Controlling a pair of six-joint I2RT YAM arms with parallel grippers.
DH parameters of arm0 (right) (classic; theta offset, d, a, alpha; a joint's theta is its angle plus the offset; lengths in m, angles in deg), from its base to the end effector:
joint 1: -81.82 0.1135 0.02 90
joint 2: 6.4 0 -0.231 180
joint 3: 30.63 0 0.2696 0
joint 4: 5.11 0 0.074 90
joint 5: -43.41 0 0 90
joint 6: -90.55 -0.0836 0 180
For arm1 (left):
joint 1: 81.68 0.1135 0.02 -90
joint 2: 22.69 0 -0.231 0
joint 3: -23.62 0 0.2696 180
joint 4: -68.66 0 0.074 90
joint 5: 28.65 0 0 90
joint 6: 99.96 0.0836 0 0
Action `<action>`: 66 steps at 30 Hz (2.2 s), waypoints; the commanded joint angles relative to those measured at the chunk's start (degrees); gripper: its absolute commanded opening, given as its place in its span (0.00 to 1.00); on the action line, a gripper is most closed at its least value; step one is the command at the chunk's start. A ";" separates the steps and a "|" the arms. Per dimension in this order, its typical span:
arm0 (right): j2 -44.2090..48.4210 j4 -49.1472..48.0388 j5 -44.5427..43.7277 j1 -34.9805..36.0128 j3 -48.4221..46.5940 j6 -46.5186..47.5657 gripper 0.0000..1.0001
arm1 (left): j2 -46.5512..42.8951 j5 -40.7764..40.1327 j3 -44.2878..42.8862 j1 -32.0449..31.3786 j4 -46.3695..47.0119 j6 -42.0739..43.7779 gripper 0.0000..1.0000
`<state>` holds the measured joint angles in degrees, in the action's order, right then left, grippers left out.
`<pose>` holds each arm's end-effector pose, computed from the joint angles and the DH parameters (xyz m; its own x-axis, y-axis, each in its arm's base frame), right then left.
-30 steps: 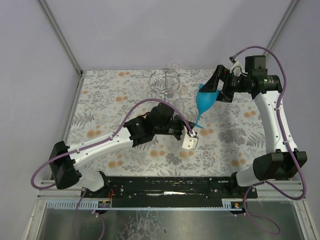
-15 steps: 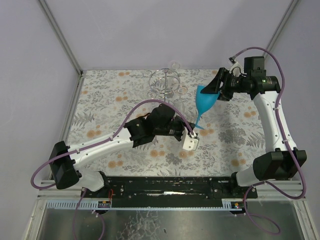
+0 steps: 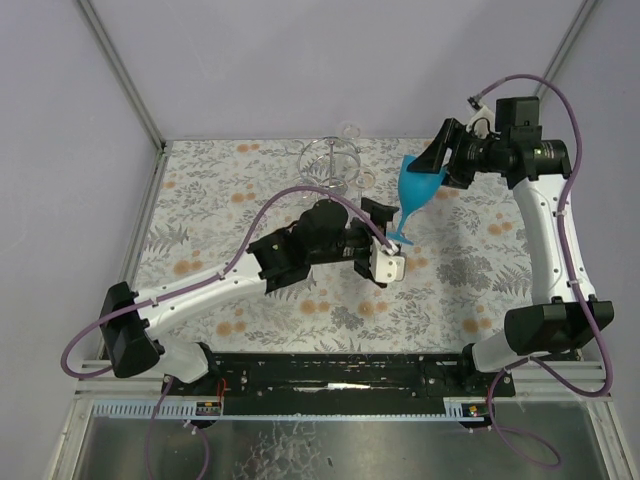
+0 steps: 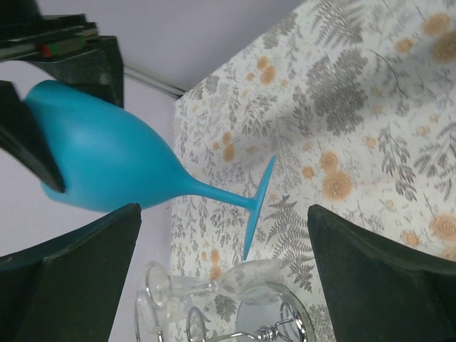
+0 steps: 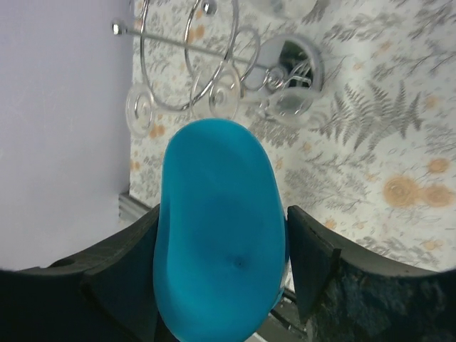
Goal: Take the wine glass off the wine glass rack
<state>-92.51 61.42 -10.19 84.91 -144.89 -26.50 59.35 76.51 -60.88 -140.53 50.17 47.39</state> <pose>0.3496 0.0686 0.3834 -0.7831 0.3243 -0.5306 -0.1704 0.7087 0.6846 0.1913 -0.3588 0.3111 0.7279 0.3668 -0.5793 0.6361 -0.0457 0.7703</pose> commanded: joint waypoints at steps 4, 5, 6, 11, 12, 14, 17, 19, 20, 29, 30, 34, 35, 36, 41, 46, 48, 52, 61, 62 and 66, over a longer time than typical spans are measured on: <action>-4.63 0.69 -15.85 0.29 -12.60 2.51 0.47 | 1.79 -2.75 -12.27 3.10 2.94 -20.36 1.00; -5.62 0.75 -18.20 0.33 -14.27 3.13 0.47 | 2.15 -2.64 -14.19 3.76 1.90 -22.94 1.00; -6.49 0.54 -20.48 0.33 -15.64 3.77 0.47 | 2.61 -2.44 -15.89 4.54 0.84 -26.00 1.00; -8.91 -6.01 -32.39 0.25 -15.39 8.01 0.47 | 4.98 -0.40 -25.48 10.28 -5.12 -41.71 1.00; -8.94 -8.74 -34.74 0.29 -13.60 8.94 0.47 | 5.61 0.41 -27.23 11.71 -6.27 -44.81 1.00; -8.82 -16.62 -38.87 0.25 -8.70 10.29 0.47 | 6.70 1.99 -29.80 15.06 -8.15 -50.22 1.00; -7.41 -27.16 -42.63 0.29 -0.76 11.07 0.47 | 7.30 4.24 -31.46 19.15 -10.12 -55.06 1.00; -6.29 -34.21 -44.27 0.26 4.42 11.91 0.47 | 7.05 5.29 -31.39 21.62 -11.03 -56.67 1.00; -5.79 -37.92 -45.36 0.26 6.97 12.41 0.47 | 6.96 5.77 -31.31 22.38 -11.35 -57.22 1.00; -10.58 -55.68 -48.88 0.42 12.78 11.18 0.47 | 7.49 8.20 -30.55 26.88 -13.25 -59.83 1.00; -11.68 -56.41 -48.85 0.49 12.54 10.74 0.47 | 7.67 8.36 -30.50 27.06 -13.47 -59.88 1.00; -15.51 -60.06 -50.11 1.21 11.92 10.26 0.47 | 8.26 8.66 -30.56 27.66 -14.05 -60.43 1.00; -16.43 -61.02 -50.70 1.40 11.73 10.52 0.47 | 8.43 8.66 -30.57 27.87 -14.13 -60.65 1.00; -17.43 -61.91 -51.20 1.65 11.55 10.83 0.47 | 8.57 8.74 -30.57 28.17 -14.15 -61.15 1.00; -21.30 -67.80 -55.25 2.62 12.20 12.19 0.48 | 9.58 9.67 -30.49 30.27 -14.90 -64.21 1.00; -23.76 -73.21 -59.00 3.19 13.70 13.36 0.48 | 10.20 10.76 -30.40 31.71 -15.80 -65.51 1.00; -24.62 -75.02 -61.04 3.54 14.09 14.21 0.48 | 10.35 11.14 -30.38 31.89 -15.97 -65.76 1.00; -26.49 -76.68 -64.52 3.83 14.16 14.88 0.49 | 10.86 11.91 -31.08 32.00 -17.35 -65.70 1.00; -29.16 -79.89 -67.07 4.62 16.59 14.65 0.50 | 11.29 12.95 -31.31 32.48 -18.11 -66.08 1.00; -29.39 -79.83 -67.24 4.64 16.76 14.63 0.50 | 11.35 13.36 -31.36 32.53 -18.18 -66.12 1.00; -29.35 -81.30 -67.82 4.64 18.34 14.14 0.51 | 12.12 14.47 -32.26 32.49 -19.62 -65.72 1.00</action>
<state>-122.69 -13.88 -74.67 88.83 -127.56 -12.31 70.31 88.88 -90.80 -108.51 31.70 -18.05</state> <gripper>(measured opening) 0.691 0.997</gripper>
